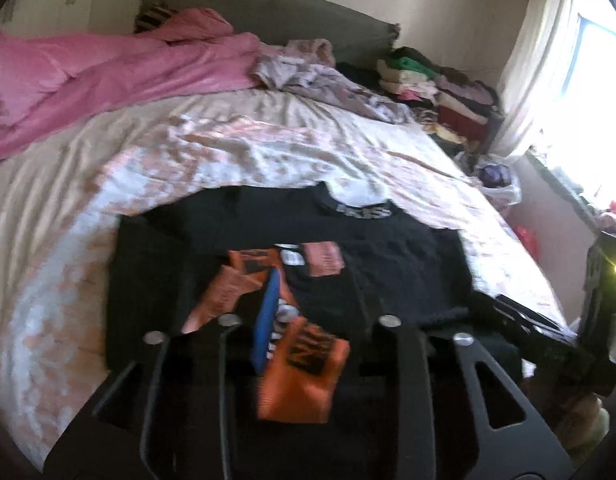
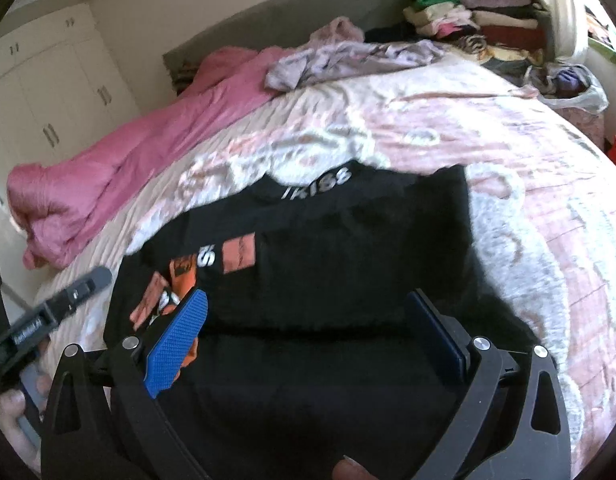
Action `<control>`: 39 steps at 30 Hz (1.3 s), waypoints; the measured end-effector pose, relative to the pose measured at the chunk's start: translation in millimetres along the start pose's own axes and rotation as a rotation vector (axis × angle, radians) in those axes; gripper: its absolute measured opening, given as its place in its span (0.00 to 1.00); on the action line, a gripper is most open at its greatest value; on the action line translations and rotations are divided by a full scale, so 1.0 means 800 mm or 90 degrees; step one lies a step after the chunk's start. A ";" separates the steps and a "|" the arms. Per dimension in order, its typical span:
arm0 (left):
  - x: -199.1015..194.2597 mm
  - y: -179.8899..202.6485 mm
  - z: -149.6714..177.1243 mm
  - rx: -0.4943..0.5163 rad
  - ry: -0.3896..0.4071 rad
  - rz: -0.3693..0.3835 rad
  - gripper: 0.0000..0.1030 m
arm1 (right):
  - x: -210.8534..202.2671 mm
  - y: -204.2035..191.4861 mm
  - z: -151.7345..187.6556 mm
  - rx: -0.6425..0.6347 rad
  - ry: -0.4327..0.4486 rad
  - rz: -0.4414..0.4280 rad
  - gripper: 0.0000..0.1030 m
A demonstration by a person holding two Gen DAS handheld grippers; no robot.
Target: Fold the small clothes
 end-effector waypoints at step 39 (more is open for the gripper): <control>-0.025 -0.138 0.025 -0.076 0.005 -0.164 0.78 | 0.003 -0.114 -0.069 -0.154 0.053 -0.107 0.05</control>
Point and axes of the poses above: each gripper's, at about its wrist camera, not at the fingertips, and x roughly the way its jaws point, y to its right, z to its underside, the point moved 6 cm from there along x, roughly the way its jaws point, and after that the axes turned 7 degrees about x, right-handed, at the moved point
